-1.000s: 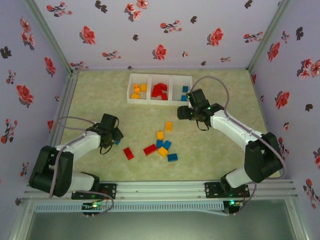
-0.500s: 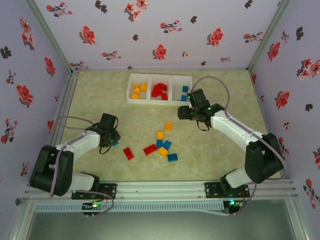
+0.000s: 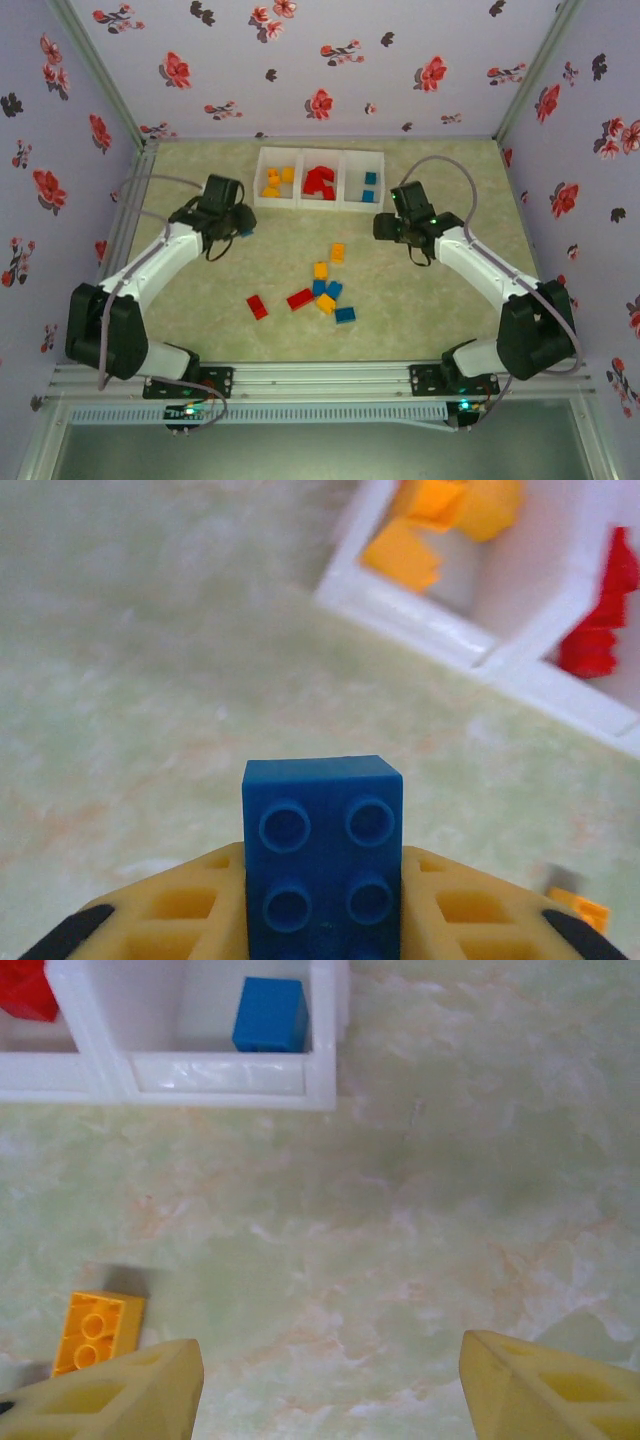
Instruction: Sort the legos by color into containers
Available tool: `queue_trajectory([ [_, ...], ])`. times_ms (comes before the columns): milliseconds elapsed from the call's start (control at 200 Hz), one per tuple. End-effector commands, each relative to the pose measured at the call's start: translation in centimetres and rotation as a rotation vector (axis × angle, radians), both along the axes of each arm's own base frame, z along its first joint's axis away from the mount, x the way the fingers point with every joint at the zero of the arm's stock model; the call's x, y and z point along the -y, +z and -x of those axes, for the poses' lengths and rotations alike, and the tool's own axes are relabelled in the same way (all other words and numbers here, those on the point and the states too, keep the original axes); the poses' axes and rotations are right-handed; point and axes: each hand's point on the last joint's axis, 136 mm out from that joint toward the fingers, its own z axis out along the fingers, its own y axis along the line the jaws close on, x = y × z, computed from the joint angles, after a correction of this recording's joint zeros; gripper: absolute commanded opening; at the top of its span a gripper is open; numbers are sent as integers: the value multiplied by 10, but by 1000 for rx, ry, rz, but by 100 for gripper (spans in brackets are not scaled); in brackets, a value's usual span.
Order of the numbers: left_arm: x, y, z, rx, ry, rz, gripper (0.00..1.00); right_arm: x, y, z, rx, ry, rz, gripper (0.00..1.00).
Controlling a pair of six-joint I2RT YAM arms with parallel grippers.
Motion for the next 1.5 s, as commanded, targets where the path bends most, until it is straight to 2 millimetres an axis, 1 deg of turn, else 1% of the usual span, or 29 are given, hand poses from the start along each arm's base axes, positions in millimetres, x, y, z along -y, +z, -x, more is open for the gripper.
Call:
queue_trajectory([
  [0,25,13,-7,-17,-141,-68,18,11,3,6,4,-45,5,69],
  [80,49,27,-22,8,-198,-75,18,13,4,7,4,-53,3,69],
  [150,78,40,-34,30,-267,-35,17,14,5,9,4,-55,0,69],
  [185,92,44,-41,38,-295,-24,17,14,7,10,6,-58,0,69],
  [190,93,39,-40,27,-299,-29,17,14,7,10,6,-58,0,69],
  [215,101,47,-45,45,-319,-26,17,15,8,11,7,-58,0,69],
  [225,105,46,-45,41,-327,-29,17,16,8,12,8,-60,1,69],
  [275,122,53,-54,58,-359,-32,17,18,10,14,11,-64,5,69],
  [335,140,57,-65,72,-392,-30,16,21,12,17,16,-70,13,69],
  [365,152,61,-71,94,-421,-14,15,23,13,18,16,-74,18,69],
  [465,185,62,-88,133,-490,55,14,27,14,24,18,-79,20,69],
  [480,190,60,-91,133,-501,64,14,26,14,25,16,-79,19,69],
  [550,209,59,-103,154,-532,94,13,27,13,29,12,-81,12,69],
  [580,217,55,-108,158,-550,106,13,27,12,30,11,-81,10,69],
  [615,228,54,-114,178,-577,127,13,28,11,32,9,-84,6,69],
  [715,253,51,-131,229,-621,165,13,27,5,38,-10,-80,0,68],
  [865,276,40,-153,287,-638,181,16,26,2,47,-21,-78,0,68],
  [1000,292,31,-164,314,-652,201,20,25,2,53,-21,-72,-5,68],
  [1050,295,28,-167,318,-652,205,24,25,2,55,-21,-68,-5,68],
  [1080,296,27,-168,318,-650,207,29,25,2,56,-21,-66,-3,68],
  [1090,297,26,-169,317,-650,209,32,25,2,56,-22,-66,-3,68],
  [1165,299,22,-172,314,-646,215,64,25,2,57,-24,-64,0,68],
  [1180,300,22,-172,315,-647,217,67,25,2,57,-24,-63,0,68],
  [1205,300,23,-172,320,-647,218,70,24,2,58,-25,-62,-1,68],
  [1250,301,24,-171,326,-652,222,71,23,1,58,-26,-60,0,68],
  [1340,301,37,-166,346,-669,231,72,22,0,58,-25,-59,-3,68],
  [1420,298,51,-158,366,-683,225,71,19,0,59,-24,-52,-7,68],
  [1495,291,69,-149,389,-690,223,70,16,-2,59,-25,-42,-11,68],
])
